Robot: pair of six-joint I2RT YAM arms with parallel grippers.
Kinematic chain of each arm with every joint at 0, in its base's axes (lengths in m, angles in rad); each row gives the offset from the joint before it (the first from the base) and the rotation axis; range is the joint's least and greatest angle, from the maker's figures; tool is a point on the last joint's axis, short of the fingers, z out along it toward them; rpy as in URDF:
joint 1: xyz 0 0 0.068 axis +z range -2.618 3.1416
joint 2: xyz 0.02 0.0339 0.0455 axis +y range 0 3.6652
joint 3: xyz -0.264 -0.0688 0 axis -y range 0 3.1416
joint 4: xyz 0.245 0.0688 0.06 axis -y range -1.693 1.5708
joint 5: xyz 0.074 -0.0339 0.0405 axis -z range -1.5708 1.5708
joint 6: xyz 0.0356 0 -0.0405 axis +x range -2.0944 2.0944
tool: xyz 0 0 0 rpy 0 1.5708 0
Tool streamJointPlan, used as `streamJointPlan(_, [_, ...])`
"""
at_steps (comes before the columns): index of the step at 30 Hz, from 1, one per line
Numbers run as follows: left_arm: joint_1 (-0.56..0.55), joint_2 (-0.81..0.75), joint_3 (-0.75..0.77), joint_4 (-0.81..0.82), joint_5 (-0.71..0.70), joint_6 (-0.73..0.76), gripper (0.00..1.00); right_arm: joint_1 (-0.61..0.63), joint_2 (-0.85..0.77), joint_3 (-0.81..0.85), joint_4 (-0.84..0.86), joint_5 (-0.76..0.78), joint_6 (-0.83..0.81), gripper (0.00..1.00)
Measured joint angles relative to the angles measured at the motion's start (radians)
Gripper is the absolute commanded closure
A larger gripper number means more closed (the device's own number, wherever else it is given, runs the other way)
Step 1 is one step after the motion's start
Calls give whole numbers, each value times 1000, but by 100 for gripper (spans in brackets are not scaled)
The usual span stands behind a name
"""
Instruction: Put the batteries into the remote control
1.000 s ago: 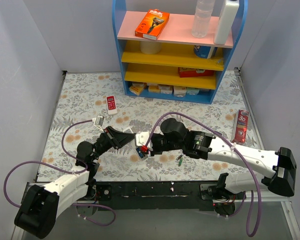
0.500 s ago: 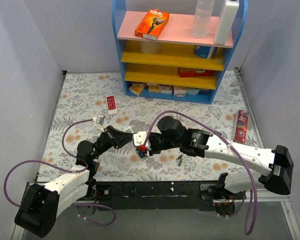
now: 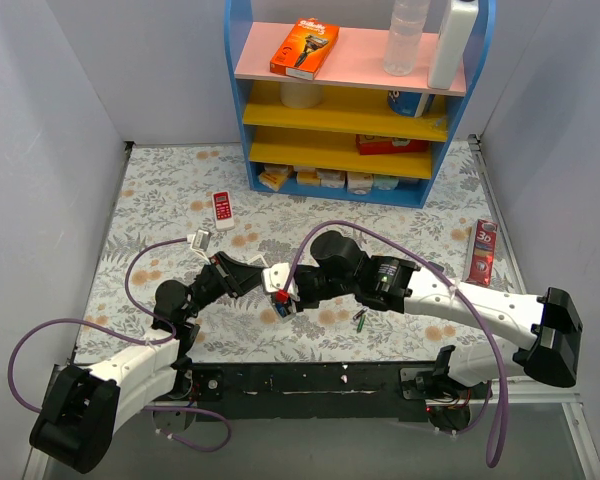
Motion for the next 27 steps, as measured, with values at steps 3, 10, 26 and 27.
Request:
streamJointPlan(3, [0, 0, 0, -4, 1, 1, 100, -2, 6, 4, 0, -3, 1, 84])
streamJointPlan(10, [0, -3, 0, -10, 0, 0, 100, -3, 7, 5, 0, 2, 2, 87])
streamJointPlan(26, [1, -25, 0, -28, -19, 33, 100, -5, 1, -26, 53, 40, 61, 90])
streamJointPlan(27, [1, -28, 0, -31, -21, 35, 100, -6, -3, -34, 63, 43, 66, 90])
